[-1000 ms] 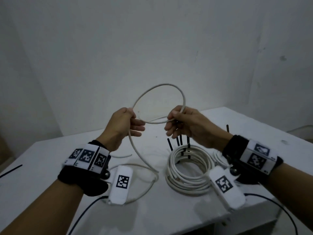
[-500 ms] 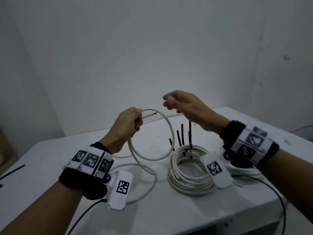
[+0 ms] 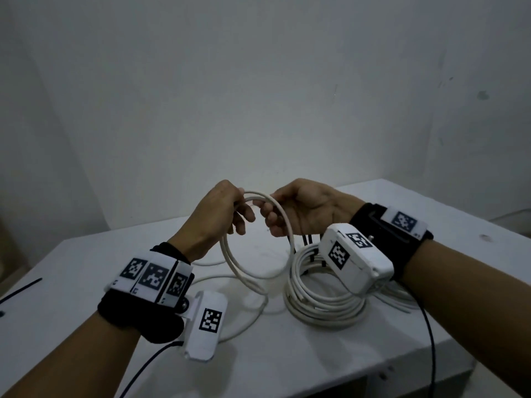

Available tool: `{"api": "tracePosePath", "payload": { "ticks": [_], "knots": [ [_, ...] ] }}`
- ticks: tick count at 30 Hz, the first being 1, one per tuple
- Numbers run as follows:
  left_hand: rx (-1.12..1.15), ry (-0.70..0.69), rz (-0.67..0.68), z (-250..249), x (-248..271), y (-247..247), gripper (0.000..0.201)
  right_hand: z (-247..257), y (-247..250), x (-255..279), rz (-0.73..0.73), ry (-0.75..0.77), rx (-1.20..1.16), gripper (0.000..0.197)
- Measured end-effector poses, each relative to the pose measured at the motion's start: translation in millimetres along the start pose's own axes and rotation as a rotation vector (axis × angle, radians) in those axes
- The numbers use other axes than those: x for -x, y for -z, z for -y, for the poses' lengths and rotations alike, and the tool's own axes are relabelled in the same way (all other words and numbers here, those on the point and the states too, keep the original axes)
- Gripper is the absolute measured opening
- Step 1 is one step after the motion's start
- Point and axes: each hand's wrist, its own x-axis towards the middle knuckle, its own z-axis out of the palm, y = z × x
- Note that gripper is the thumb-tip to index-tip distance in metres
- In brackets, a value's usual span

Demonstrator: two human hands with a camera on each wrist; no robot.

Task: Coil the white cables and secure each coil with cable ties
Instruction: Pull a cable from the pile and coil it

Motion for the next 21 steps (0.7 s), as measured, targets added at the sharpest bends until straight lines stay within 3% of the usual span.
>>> {"api": "tracePosePath", "payload": {
  "ticks": [6, 13, 18, 21],
  "knots": [
    [0.06, 0.016, -0.009, 3.6, 0.0, 4.9, 0.013, -21.6, 9.5, 3.8, 0.043, 0.078, -0.114, 0.018],
    [0.054, -0.011, -0.061, 12.7, -5.0, -0.3, 0.017, -49.3, 8.5, 1.8, 0.059, 0.164, -0.049, 0.022],
    [-0.011, -0.084, -0.063, 19.0, -5.7, 0.0, 0.021, -33.2, 5.7, 4.8, -0.046, 0.181, 0.041, 0.032],
    [-0.068, -0.11, -0.053, 20.1, -6.6, -2.2, 0.021, -22.5, 3.1, 5.8, -0.048, 0.209, 0.188, 0.051]
  ]
}}
